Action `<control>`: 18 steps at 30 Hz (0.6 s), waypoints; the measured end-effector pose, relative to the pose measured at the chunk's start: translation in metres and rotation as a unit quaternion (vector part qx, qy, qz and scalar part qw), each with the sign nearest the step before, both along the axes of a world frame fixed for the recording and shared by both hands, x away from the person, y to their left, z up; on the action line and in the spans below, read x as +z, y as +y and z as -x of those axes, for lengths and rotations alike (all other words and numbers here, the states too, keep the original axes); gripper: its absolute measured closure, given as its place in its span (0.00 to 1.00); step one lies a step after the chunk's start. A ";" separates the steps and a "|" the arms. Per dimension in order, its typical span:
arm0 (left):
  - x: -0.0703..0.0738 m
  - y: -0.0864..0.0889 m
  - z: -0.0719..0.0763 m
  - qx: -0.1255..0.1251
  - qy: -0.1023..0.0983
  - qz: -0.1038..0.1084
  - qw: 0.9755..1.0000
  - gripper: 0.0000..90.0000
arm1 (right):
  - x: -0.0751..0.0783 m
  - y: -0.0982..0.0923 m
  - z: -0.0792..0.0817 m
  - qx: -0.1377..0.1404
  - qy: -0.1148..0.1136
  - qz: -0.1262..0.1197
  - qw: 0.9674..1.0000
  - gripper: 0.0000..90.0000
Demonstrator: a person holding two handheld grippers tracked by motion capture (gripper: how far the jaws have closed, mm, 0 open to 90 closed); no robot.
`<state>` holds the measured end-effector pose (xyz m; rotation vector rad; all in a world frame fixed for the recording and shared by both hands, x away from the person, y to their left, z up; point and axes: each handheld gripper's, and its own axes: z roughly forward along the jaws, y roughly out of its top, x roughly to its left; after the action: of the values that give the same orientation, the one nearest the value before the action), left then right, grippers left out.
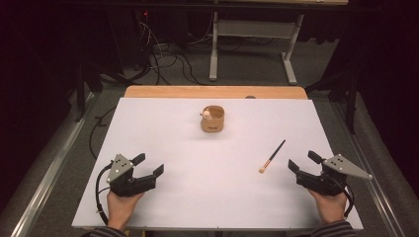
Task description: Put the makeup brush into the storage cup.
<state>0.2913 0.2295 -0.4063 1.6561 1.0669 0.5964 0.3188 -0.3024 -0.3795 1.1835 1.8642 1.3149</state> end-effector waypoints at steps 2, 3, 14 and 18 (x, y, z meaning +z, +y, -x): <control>0.000 0.000 0.000 0.000 0.000 0.000 1.000 0.24 | 0.004 0.000 -0.002 0.000 -0.004 0.001 1.000 0.25; 0.000 0.000 0.000 0.000 0.000 0.000 1.000 0.24 | 0.004 0.000 -0.002 0.000 -0.004 0.001 1.000 0.25; 0.000 -0.001 0.000 -0.005 0.000 -0.003 1.000 0.24 | 0.018 0.004 -0.020 0.005 -0.009 0.006 1.000 0.25; 0.000 -0.001 0.000 -0.004 0.000 -0.001 1.000 0.24 | 0.018 0.007 -0.029 0.017 -0.002 -0.008 1.000 0.25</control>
<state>0.2914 0.2290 -0.4065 1.6620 1.0601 0.5931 0.3478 -0.2953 -0.3614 1.1607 1.8825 1.3518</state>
